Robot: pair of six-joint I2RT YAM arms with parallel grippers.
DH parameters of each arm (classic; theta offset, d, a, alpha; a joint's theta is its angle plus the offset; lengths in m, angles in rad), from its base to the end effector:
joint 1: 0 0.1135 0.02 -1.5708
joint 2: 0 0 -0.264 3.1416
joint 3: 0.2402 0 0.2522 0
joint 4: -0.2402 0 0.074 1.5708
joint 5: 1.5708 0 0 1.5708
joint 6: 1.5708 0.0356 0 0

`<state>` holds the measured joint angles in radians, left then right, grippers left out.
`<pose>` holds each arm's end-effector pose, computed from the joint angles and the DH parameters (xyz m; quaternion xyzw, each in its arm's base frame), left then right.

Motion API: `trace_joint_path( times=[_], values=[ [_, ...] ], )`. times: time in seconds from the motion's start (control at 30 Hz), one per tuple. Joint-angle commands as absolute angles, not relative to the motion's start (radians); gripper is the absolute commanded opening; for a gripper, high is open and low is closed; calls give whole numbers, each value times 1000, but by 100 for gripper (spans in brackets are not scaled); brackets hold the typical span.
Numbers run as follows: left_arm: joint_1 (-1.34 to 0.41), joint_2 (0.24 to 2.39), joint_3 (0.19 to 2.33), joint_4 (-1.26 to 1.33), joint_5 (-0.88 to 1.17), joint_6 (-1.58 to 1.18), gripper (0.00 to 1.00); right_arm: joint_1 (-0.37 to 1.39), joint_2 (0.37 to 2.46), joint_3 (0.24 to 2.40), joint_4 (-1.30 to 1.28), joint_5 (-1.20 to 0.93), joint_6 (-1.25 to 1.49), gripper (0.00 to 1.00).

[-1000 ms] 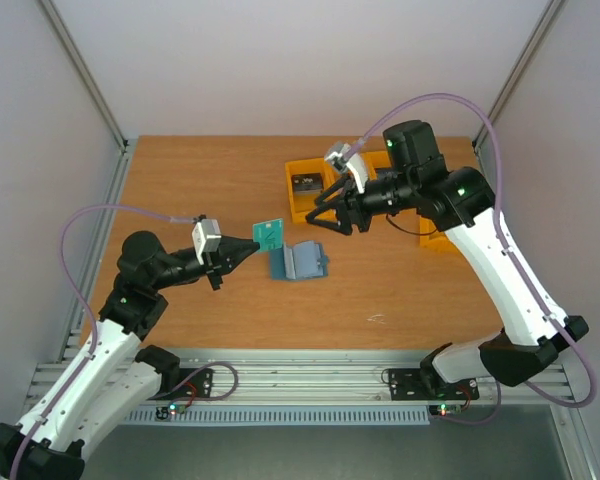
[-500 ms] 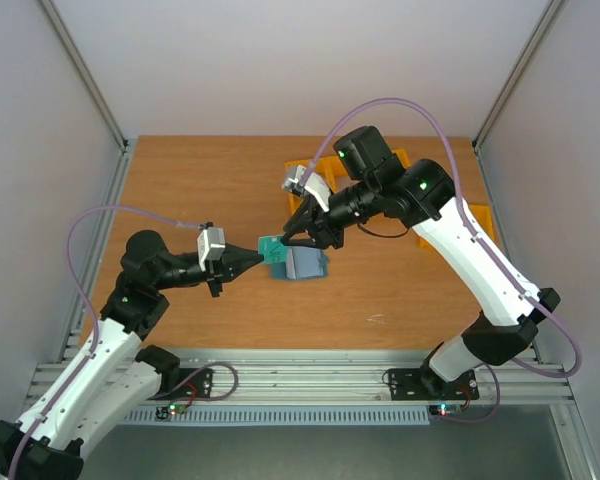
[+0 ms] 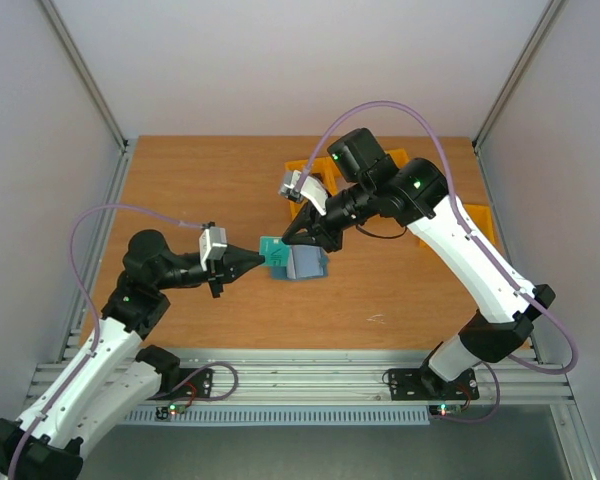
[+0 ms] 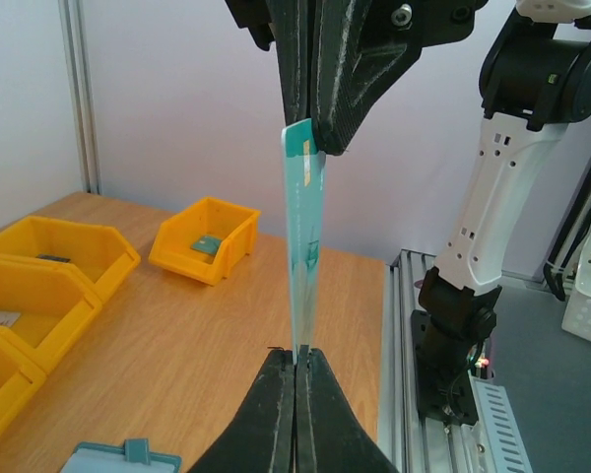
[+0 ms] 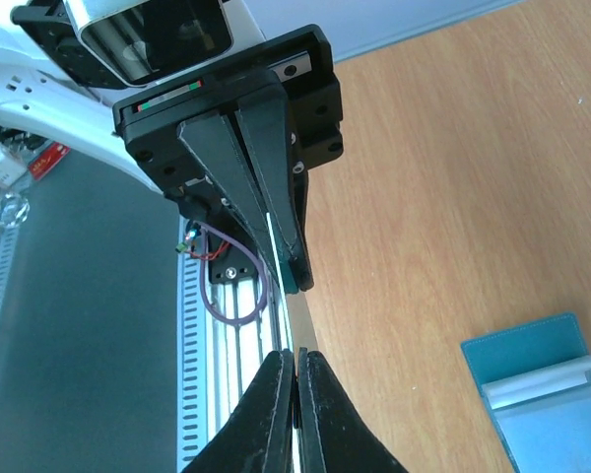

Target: Take the credit cards out of the card holder

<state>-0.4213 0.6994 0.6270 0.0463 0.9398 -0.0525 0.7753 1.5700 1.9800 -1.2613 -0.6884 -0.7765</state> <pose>0.1357 -0.0923 0.3231 0.4277 0.5699 -0.4613 0.5287 0.1894 0.2173 0.4538 -0.7019 0.5457 0.3156 0.3316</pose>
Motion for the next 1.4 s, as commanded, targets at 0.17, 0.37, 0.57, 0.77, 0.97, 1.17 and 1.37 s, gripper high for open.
trace_joint_path(
  times=[0.17,0.37,0.57,0.77,0.97,1.17,1.37],
  values=[
    [-426,701,627,116,943,-67,0,783,1586,2002,-1305,-649,-801,1],
    [-425,690,605,131,832,-98,70,690,1561,1961,-1241,-625,-724,1],
    [-407,671,568,115,602,-147,99,497,1520,1869,-1164,-638,-570,1],
    [-338,688,527,78,297,-249,99,299,1512,1816,-1162,-624,-444,1],
    [-283,742,524,58,176,-285,99,28,1483,1713,-1124,-624,-270,1],
    [-276,868,594,135,123,-223,99,-213,1447,1603,-1107,-548,-196,1],
    [-250,1067,690,170,-19,-200,99,-414,1403,1426,-1019,-442,8,1]
  ],
)
